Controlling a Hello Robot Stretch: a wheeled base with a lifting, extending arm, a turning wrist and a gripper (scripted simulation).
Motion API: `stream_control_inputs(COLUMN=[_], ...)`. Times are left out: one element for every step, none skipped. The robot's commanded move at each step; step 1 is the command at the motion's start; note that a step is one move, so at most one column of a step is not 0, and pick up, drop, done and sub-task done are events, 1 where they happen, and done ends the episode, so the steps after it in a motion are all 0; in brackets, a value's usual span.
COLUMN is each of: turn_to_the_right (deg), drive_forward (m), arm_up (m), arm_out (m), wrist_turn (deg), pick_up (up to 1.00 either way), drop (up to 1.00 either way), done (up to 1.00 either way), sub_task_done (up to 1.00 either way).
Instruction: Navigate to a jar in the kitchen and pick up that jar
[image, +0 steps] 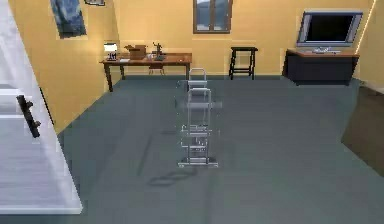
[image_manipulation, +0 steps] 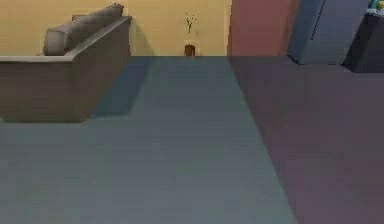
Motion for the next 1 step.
stream_control_inputs(turn_to_the_right=[45.0], drive_forward=[0.0], arm_up=[0.0], arm_out=[0.0], wrist_turn=[0.0], pick_up=[0.0], drop=[0.0], done=[0.0], sub_task_done=[0.0])
